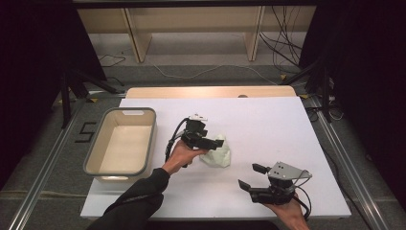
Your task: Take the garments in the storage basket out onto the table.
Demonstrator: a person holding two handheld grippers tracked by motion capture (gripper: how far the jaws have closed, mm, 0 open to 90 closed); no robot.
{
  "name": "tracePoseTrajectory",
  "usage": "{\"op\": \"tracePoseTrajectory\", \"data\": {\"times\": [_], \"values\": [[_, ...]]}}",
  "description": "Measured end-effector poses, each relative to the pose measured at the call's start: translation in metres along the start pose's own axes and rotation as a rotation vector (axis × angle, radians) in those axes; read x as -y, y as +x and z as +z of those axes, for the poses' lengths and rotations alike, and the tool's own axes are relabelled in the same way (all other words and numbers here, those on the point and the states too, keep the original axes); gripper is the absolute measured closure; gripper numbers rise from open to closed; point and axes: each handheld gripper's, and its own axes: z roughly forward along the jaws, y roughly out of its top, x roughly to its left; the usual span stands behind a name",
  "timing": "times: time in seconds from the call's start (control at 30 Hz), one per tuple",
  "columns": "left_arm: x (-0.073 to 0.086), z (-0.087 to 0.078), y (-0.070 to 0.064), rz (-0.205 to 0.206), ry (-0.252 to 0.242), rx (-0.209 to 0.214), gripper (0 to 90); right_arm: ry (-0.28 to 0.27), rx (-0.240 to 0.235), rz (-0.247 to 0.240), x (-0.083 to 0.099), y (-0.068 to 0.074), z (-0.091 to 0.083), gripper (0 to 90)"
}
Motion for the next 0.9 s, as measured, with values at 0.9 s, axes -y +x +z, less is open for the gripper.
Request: {"op": "tracePoseTrajectory", "data": {"times": [0.9], "values": [[0.013, -0.063, 0.006, 0.006, -0.131, -0.009, 14.5, -0.002, 0.002, 0.015, 0.0, -0.001, -0.001, 24.9]]}}
